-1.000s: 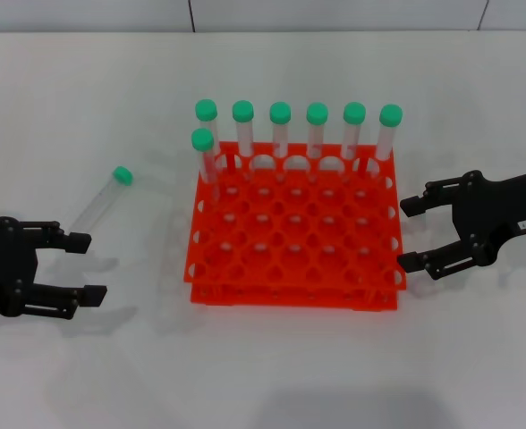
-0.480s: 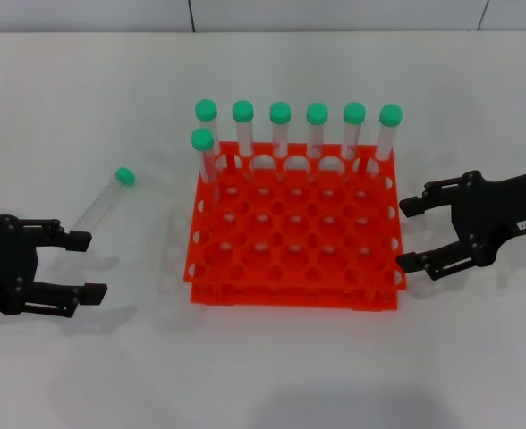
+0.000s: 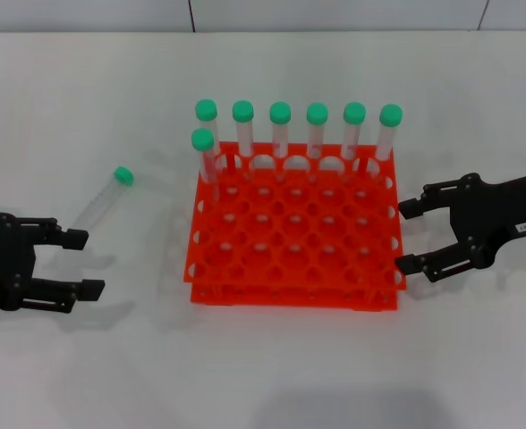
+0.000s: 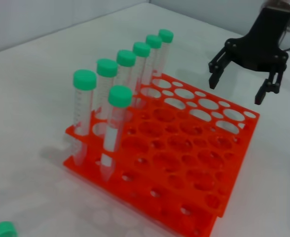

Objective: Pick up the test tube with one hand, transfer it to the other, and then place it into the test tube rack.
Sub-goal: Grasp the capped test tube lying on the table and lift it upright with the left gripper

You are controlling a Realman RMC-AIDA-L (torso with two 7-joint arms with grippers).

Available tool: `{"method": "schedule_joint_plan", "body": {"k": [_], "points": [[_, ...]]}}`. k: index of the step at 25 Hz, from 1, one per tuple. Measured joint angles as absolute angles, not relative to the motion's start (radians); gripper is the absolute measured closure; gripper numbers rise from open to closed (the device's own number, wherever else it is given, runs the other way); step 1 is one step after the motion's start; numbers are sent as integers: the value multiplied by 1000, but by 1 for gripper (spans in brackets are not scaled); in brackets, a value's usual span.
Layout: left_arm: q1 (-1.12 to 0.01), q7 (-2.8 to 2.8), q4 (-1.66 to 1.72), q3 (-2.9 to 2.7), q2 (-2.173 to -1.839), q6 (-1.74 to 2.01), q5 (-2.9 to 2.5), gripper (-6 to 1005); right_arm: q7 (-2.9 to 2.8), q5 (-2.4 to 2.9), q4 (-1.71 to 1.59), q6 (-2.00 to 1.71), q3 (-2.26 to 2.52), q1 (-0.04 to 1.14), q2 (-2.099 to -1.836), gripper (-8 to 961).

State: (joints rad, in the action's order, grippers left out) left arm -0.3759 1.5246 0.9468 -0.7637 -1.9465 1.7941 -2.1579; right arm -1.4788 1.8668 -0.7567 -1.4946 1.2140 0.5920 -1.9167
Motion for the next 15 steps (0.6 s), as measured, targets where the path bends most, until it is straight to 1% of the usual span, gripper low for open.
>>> {"method": "schedule_joint_plan", "body": {"k": [5, 11, 15], "points": [[-360, 1624, 1043, -770, -1956, 1816, -2166, 188, -1479, 1867, -765, -1502, 1214, 591, -1920, 133], [-326, 1729, 1228, -765, -1991, 1854, -2204, 196, -1479, 1867, -766, -1502, 1216, 591, -1922, 133], [-329, 1846, 1309, -767, -2010, 1851, -2279, 195, -1479, 1867, -766, -1503, 1212, 592, -1924, 134]]}}
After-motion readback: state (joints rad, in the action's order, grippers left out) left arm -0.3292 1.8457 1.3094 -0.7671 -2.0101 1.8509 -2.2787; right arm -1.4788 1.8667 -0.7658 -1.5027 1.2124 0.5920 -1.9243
